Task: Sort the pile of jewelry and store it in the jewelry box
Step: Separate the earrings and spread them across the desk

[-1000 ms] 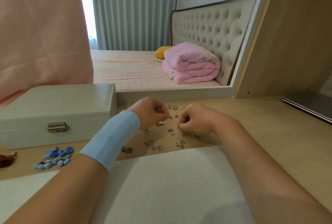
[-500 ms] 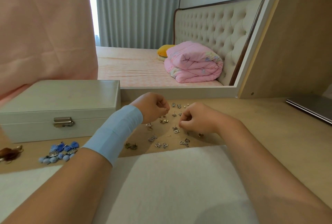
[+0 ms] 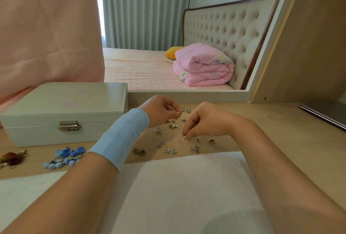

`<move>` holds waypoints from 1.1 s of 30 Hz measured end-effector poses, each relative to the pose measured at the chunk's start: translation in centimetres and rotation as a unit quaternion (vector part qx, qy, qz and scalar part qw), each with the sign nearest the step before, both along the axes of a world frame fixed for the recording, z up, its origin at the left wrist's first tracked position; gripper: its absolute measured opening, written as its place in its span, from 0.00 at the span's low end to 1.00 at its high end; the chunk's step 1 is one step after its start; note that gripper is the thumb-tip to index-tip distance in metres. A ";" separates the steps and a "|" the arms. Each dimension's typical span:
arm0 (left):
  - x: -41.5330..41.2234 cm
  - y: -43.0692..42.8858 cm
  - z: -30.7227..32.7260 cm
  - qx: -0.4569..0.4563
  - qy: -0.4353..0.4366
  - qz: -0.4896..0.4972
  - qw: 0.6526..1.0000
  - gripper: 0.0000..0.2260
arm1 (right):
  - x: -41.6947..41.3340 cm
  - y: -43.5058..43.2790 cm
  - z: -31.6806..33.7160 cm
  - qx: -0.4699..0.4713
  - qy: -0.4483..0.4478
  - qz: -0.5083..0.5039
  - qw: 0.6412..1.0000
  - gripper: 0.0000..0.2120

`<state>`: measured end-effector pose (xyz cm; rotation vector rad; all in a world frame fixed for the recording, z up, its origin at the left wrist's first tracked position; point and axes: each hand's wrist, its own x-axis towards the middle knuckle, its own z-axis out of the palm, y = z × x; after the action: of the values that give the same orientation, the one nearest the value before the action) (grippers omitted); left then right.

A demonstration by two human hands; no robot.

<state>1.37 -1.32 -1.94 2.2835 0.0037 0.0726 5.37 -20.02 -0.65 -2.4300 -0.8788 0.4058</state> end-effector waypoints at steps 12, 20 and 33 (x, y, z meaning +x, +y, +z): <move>-0.2 -1.0 -0.3 -0.132 0.014 0.000 0.991 0.04 | 0.9 -0.9 0.0 0.223 0.041 -0.069 0.971 0.08; -0.3 -1.8 -0.3 -0.132 0.015 0.003 0.991 0.03 | 1.2 -1.9 0.0 0.213 0.056 -0.071 0.973 0.08; -0.6 -2.1 -0.2 -0.126 -0.019 -0.034 0.991 0.05 | 1.1 -2.7 0.2 0.204 0.091 -0.060 0.973 0.04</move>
<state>0.74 -3.42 -2.10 2.0271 -0.0807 0.0743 6.51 -22.69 -0.43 -2.0186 -0.6568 0.3557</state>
